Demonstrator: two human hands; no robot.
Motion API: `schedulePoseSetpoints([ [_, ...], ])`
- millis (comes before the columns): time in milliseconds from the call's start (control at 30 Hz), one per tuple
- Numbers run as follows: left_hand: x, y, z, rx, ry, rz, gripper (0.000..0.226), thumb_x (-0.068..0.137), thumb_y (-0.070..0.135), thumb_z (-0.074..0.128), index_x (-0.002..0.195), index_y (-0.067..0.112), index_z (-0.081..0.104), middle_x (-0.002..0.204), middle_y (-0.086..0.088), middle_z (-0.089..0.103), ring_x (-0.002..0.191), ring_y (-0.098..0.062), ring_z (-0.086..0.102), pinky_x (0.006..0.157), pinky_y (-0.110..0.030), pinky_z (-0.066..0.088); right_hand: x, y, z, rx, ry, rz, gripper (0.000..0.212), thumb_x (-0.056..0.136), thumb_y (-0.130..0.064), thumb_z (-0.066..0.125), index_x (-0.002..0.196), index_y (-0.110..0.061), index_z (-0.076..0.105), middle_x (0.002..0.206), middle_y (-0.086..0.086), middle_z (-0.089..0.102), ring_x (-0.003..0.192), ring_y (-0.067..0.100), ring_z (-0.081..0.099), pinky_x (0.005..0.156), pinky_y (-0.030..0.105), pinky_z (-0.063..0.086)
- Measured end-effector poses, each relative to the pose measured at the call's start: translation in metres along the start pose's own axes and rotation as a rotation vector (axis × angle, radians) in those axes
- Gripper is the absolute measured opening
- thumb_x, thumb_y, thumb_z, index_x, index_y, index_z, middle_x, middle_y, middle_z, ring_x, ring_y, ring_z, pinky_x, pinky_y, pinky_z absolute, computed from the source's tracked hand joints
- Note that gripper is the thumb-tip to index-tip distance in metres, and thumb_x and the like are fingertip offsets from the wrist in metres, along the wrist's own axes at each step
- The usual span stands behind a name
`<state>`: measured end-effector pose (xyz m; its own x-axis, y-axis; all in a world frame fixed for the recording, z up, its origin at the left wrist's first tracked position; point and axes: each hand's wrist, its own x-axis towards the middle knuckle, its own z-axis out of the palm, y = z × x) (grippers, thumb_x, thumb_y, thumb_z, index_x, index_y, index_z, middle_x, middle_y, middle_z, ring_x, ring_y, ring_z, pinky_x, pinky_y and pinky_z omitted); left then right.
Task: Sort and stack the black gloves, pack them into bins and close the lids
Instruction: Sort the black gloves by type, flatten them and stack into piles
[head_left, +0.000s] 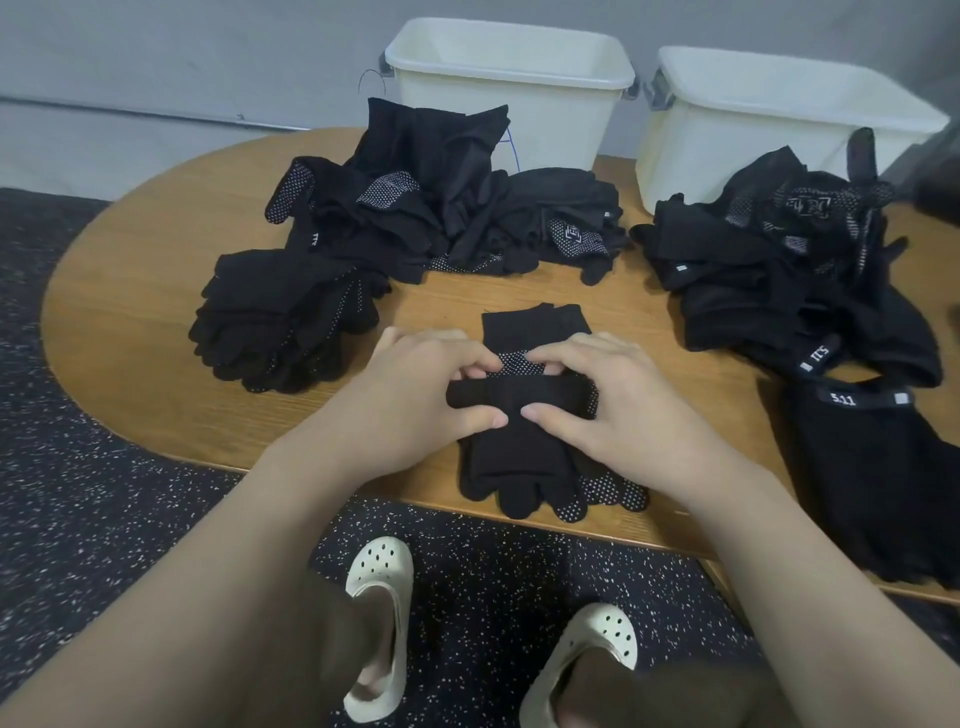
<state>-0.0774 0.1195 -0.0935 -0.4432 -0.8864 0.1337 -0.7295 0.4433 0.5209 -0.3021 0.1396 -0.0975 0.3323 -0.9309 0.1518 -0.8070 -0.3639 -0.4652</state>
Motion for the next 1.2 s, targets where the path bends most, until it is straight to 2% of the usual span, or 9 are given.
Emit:
schedulePoseSetpoints([
  [133,0.001,0.002,0.0,-0.11,-0.039,-0.063,0.027,0.083,0.035,0.084,0.106,0.024,0.076,0.096,0.013,0.06,0.089,0.004,0.052,0.089,-0.024,0.04,0.003,-0.001,0.0,-0.004,-0.01,-0.005,0.049,0.089,-0.042,0.071,0.135,-0.024,0.066,0.098,-0.016,0.056,0.104,0.006,0.048,0.097,0.03,0.04],
  [233,-0.002,0.003,-0.001,-0.16,-0.05,-0.081,0.014,0.083,0.031,0.084,0.089,0.022,0.076,0.088,0.011,0.059,0.082,0.003,0.052,0.074,-0.015,0.036,0.004,-0.003,0.001,0.041,-0.022,0.001,0.02,0.089,-0.035,0.075,0.105,-0.025,0.075,0.093,-0.011,0.059,0.097,0.008,0.049,0.083,0.024,0.036],
  [400,-0.009,0.007,-0.011,-0.392,-0.013,-0.138,0.013,0.083,0.031,0.084,0.081,0.023,0.074,0.081,0.008,0.073,0.078,-0.004,0.065,0.074,-0.02,0.05,0.0,-0.007,-0.013,0.346,-0.068,0.083,0.011,0.09,-0.025,0.076,0.082,-0.022,0.068,0.091,-0.003,0.066,0.08,0.013,0.063,0.067,0.023,0.048],
  [500,-0.012,0.012,-0.018,-0.656,0.06,-0.139,0.017,0.086,0.023,0.082,0.084,0.009,0.072,0.084,-0.006,0.075,0.08,-0.018,0.07,0.077,-0.031,0.054,-0.002,-0.012,-0.026,0.622,-0.084,0.099,0.013,0.094,-0.024,0.075,0.088,-0.014,0.069,0.095,0.011,0.075,0.09,0.032,0.071,0.081,0.045,0.057],
  [567,-0.012,0.014,-0.018,-0.824,0.132,-0.156,0.019,0.087,0.018,0.081,0.088,0.003,0.069,0.085,-0.015,0.073,0.08,-0.022,0.069,0.077,-0.035,0.055,-0.002,-0.017,-0.031,0.757,-0.042,0.115,0.017,0.094,-0.022,0.074,0.093,-0.005,0.068,0.098,0.016,0.075,0.093,0.033,0.072,0.088,0.048,0.057],
  [700,-0.013,0.019,-0.012,-1.131,0.116,-0.188,0.027,0.09,0.016,0.077,0.115,0.008,0.072,0.115,-0.011,0.076,0.113,-0.03,0.071,0.1,-0.048,0.054,0.003,-0.026,-0.032,0.92,0.108,0.16,0.013,0.094,-0.013,0.069,0.095,0.0,0.065,0.094,0.021,0.075,0.088,0.028,0.073,0.086,0.049,0.058],
  [900,-0.015,0.02,-0.012,-1.044,0.17,-0.201,0.021,0.092,0.007,0.074,0.113,0.009,0.075,0.104,-0.008,0.079,0.096,-0.032,0.075,0.081,-0.046,0.061,0.017,-0.038,-0.029,1.082,0.189,0.195,0.005,0.088,-0.012,0.071,0.093,-0.011,0.071,0.092,0.007,0.078,0.088,0.02,0.074,0.075,0.03,0.06],
  [1000,-0.017,0.018,-0.02,-0.993,0.349,-0.184,0.01,0.093,0.006,0.072,0.103,0.008,0.076,0.085,0.0,0.078,0.071,-0.013,0.071,0.06,-0.027,0.054,0.026,-0.045,-0.028,1.137,0.122,0.187,0.022,0.082,-0.02,0.073,0.103,-0.012,0.073,0.104,0.009,0.078,0.097,0.022,0.075,0.077,0.032,0.061],
  [1200,-0.026,0.007,-0.035,-0.92,0.547,-0.193,0.008,0.095,0.009,0.071,0.1,0.012,0.075,0.082,0.009,0.076,0.076,-0.003,0.071,0.063,-0.016,0.051,0.048,-0.069,-0.01,1.167,-0.004,0.179,0.033,0.087,-0.012,0.07,0.12,-0.015,0.07,0.112,0.005,0.078,0.103,0.023,0.075,0.079,0.035,0.062],
])
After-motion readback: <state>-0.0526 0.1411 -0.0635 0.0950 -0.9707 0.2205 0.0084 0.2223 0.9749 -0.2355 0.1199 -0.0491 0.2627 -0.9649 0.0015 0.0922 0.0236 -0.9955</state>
